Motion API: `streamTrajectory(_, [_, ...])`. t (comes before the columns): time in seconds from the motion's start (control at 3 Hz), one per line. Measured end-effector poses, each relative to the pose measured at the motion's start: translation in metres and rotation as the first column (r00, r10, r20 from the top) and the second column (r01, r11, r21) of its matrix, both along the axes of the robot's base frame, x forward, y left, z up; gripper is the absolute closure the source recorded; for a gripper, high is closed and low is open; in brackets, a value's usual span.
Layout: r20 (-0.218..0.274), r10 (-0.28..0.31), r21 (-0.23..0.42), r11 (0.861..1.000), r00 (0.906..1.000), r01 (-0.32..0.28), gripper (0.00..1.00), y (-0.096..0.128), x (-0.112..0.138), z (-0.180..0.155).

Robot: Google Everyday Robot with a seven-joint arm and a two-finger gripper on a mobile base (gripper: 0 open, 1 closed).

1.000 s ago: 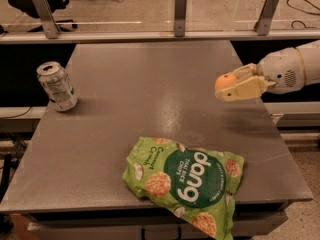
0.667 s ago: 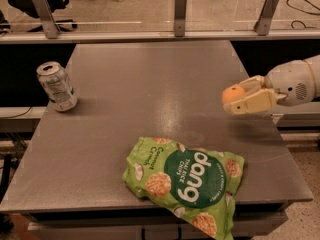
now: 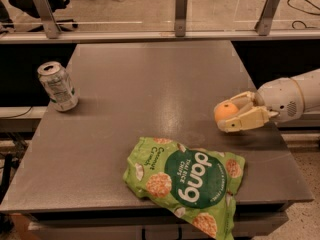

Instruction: Move orange near green rice chip bag

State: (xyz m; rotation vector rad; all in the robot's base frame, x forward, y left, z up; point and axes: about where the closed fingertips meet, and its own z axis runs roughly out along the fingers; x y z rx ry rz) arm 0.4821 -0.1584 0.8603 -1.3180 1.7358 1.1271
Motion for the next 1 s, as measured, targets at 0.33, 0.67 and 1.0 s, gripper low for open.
streamTrajectory(0.33, [-0.005,0.030,0.012,0.999,0.9995,-0.030,0.59,0.005,-0.008,-0.008])
streamTrajectory(0.67, [-0.005,0.047,0.023,0.999,0.9989,-0.047,0.36,0.008,-0.017,-0.009])
streamTrajectory(1.0, [-0.005,0.065,0.038,0.997,0.9979,-0.065,0.12,0.014,-0.026,-0.008])
